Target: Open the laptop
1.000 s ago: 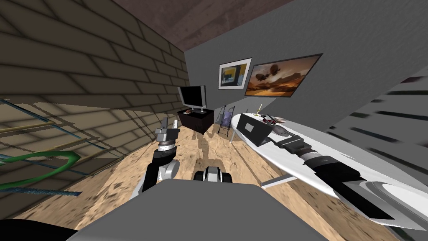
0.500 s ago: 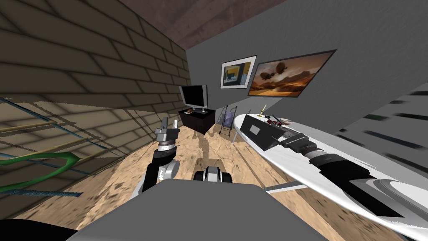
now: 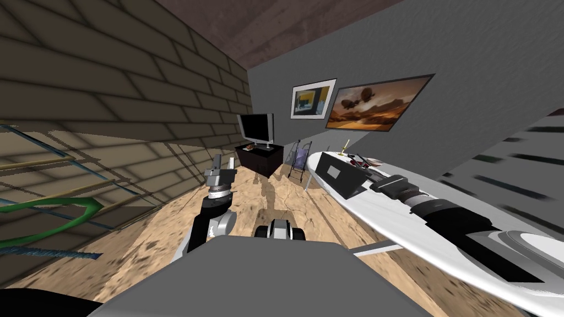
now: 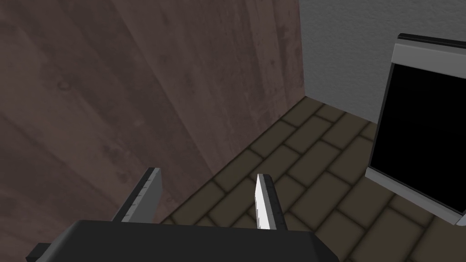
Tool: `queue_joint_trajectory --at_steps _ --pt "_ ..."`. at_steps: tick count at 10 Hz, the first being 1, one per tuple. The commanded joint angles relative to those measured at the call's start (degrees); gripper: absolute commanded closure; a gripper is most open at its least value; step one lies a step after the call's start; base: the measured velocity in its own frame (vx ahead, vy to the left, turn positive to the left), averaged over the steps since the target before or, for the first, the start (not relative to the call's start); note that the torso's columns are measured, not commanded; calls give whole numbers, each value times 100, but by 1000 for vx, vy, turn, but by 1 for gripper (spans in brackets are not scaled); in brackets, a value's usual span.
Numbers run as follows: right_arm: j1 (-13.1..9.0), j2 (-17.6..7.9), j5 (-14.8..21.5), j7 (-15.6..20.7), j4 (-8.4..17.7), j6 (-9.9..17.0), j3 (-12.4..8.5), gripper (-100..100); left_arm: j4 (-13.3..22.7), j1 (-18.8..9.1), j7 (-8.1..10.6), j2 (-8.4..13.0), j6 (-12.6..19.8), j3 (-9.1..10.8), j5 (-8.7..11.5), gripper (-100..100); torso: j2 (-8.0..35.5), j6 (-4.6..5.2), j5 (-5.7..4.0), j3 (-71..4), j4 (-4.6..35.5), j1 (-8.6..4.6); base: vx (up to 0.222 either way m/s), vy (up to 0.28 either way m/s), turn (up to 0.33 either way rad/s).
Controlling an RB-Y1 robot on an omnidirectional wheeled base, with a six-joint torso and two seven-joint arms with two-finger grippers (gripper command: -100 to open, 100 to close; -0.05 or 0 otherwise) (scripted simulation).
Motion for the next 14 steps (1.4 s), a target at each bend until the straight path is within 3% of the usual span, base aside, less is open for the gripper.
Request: queue_joint_trajectory --at_steps 1,7,9,10,14 --pt "165 -283 -268 -422 179 -44 -7 100 0 0 0 0 0 0 0 0 0 1 2 -1 1 -6 23 -60 2" --pt "471 -959 -879 -1334 496 -113 -72 100 0 0 0 0 0 0 0 0 2 -6 0 2 -2 9 18 -56 4" --pt "424 -940 -858 -1328 458 -71 -94 100 0 0 0 0 0 0 0 0 7 -11 7 6 1 25 10 -40 0" --pt "506 -1024 -1049 -1621 523 -132 -24 100 0 0 0 0 0 0 0 0 15 -12 19 10 6 48 27 -85 25" --pt "695 -1181 -1413 -2157 637 -268 154 100 0 0 0 1 0 1 0 0 -7 -21 -1 -2 -9 21 33 -113 41"
